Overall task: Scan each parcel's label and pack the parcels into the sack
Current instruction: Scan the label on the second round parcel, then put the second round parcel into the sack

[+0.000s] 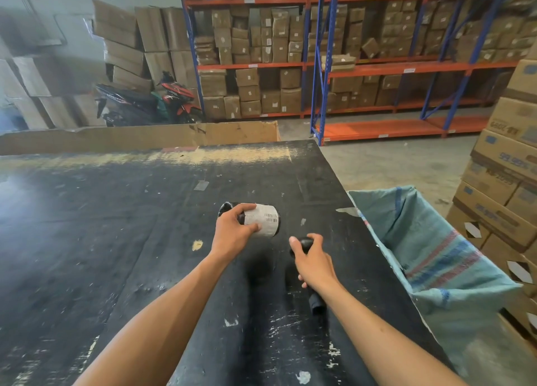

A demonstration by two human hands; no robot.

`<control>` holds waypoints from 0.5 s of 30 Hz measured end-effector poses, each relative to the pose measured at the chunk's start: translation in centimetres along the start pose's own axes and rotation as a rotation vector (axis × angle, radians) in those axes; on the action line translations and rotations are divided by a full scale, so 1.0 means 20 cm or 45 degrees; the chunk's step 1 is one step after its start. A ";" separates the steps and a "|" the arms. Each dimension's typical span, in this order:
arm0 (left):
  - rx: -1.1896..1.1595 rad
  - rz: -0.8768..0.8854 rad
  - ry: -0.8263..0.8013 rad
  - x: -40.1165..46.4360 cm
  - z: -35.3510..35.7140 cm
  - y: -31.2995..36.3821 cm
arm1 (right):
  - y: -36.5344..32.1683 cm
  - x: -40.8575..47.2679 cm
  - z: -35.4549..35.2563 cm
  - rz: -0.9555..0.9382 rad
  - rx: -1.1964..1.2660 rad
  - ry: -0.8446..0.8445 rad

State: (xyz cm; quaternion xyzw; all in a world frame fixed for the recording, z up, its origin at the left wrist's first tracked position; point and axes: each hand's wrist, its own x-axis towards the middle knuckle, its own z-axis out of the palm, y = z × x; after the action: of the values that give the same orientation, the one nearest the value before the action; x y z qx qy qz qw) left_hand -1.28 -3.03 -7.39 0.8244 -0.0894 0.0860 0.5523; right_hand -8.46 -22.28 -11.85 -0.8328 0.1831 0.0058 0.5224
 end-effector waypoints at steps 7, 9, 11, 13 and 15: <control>-0.063 -0.013 -0.024 -0.02 0.02 0.00 | 0.08 0.01 0.04 0.118 -0.200 -0.010; -0.070 -0.018 -0.027 -0.01 0.03 0.00 | 0.07 0.03 0.00 0.052 -0.483 0.029; -0.106 -0.034 -0.035 0.00 0.05 0.01 | 0.04 0.03 -0.07 -0.110 -0.575 0.141; -0.196 -0.075 -0.049 0.02 0.07 0.05 | 0.00 0.04 -0.16 -0.327 -0.420 0.167; -0.311 -0.118 -0.077 0.04 0.11 0.10 | -0.04 0.06 -0.26 -0.513 -0.252 0.120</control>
State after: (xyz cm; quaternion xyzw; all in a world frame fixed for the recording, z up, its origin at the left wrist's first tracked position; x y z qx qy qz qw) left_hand -0.80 -5.78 -6.21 0.7565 -0.0778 0.0239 0.6489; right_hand -8.02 -26.93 -8.94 -0.8991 0.0358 -0.1198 0.4195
